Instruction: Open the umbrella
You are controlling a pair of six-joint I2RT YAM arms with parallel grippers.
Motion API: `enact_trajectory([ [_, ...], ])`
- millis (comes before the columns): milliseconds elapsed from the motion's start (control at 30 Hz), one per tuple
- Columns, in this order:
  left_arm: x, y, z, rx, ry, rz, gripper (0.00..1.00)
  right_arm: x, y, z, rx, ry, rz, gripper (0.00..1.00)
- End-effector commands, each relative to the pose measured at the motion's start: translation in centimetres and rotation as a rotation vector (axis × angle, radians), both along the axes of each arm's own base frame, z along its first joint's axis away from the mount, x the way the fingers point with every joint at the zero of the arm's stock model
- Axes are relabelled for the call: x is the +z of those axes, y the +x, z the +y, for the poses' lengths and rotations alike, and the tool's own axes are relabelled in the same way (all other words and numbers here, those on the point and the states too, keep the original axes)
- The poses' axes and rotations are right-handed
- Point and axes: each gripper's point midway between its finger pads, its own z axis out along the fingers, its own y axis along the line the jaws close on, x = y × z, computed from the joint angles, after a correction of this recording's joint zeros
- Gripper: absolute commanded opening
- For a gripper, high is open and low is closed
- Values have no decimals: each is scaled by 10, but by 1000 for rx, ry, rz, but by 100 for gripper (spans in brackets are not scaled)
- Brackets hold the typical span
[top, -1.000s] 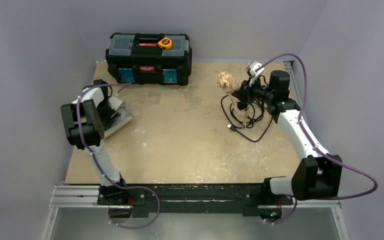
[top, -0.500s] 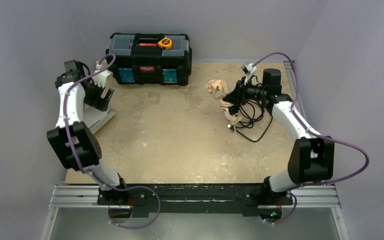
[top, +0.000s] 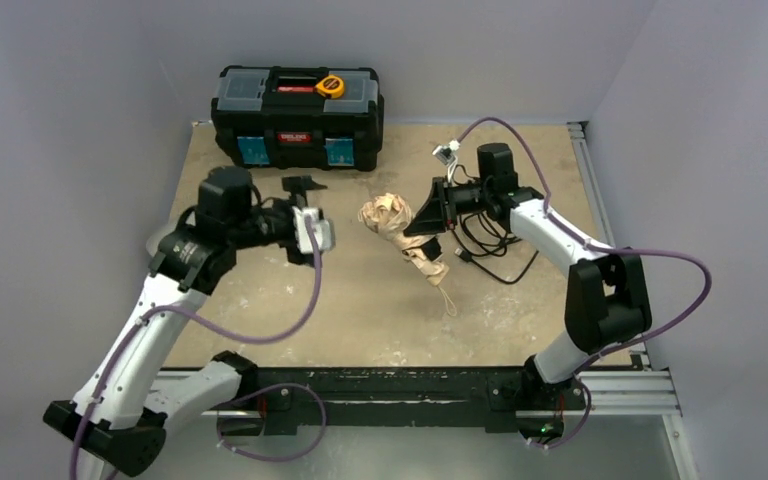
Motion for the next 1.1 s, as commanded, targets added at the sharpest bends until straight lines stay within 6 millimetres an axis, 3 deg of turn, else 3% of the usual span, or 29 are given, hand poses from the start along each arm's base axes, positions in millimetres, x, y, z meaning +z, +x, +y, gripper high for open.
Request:
enact_trajectory([
  [0, 14, -16, -50, -257, 119, -366, 98, 29, -25, 5, 157, 83, 71, 0],
  [100, 5, -37, -72, -401, 176, -425, 99, 27, -34, 8, 213, 88, 134, 0],
  [233, -12, -51, -95, -529, 237, -509, 100, 23, -53, 10, 315, 129, 187, 0],
  [300, -25, -57, -106, -574, 259, -514, 100, 27, -60, 13, 324, 173, 293, 0],
  [367, -32, -54, -114, -585, 277, -537, 100, 18, -59, 16, 318, 160, 406, 0],
  [433, -36, -46, -121, -558, 289, -567, 100, 18, -66, 20, 350, 148, 315, 0],
  [633, -56, -48, -109, -536, 371, -441, 98, 32, -80, 27, 387, 168, 320, 0],
  [833, -77, -63, -90, -536, 404, -365, 99, 38, -82, 27, 389, 163, 334, 0],
  [967, -96, -73, -87, -581, 450, -341, 99, 37, -80, 28, 388, 160, 352, 0],
  [1067, -103, -65, -92, -551, 472, -374, 100, 42, -82, 28, 393, 160, 350, 0],
])
